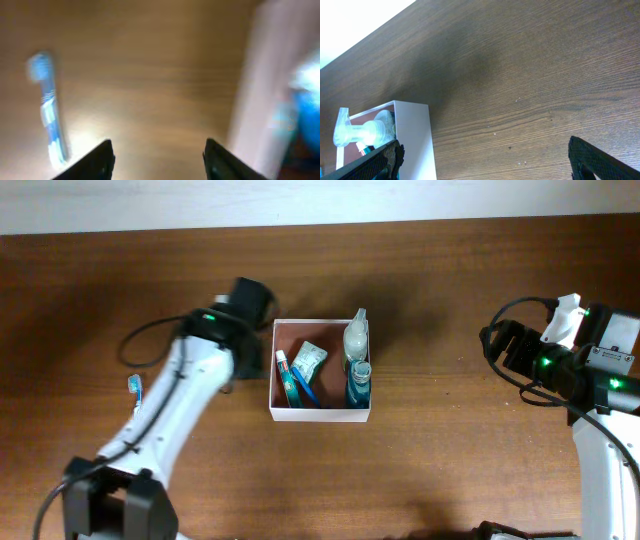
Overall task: Pack container
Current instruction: 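Move the left gripper back left over the blue toothbrush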
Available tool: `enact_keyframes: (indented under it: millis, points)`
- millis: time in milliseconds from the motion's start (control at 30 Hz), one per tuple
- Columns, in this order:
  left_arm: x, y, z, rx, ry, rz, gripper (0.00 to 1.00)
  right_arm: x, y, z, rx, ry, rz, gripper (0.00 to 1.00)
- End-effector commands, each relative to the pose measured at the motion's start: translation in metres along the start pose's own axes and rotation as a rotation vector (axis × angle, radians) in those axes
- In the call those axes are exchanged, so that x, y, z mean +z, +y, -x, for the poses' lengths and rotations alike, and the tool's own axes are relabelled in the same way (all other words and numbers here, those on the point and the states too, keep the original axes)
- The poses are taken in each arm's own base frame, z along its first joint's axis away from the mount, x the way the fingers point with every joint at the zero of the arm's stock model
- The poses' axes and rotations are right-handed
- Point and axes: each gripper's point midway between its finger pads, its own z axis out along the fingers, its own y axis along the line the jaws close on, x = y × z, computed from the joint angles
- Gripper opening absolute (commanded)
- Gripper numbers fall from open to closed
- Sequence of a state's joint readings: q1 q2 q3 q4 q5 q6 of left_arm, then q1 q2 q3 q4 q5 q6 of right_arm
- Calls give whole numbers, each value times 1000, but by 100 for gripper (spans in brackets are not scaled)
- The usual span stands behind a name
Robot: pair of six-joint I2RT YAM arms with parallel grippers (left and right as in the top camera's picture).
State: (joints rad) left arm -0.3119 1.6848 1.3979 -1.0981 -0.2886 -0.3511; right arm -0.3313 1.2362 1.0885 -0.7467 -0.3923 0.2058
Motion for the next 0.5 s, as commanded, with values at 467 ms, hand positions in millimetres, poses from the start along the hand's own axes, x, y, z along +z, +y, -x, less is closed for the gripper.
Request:
enact_keyframes:
  millis: [467]
  points:
    - [74,200,-52,-550,176,65,60,-3,0,7,-8,-20,-6,98]
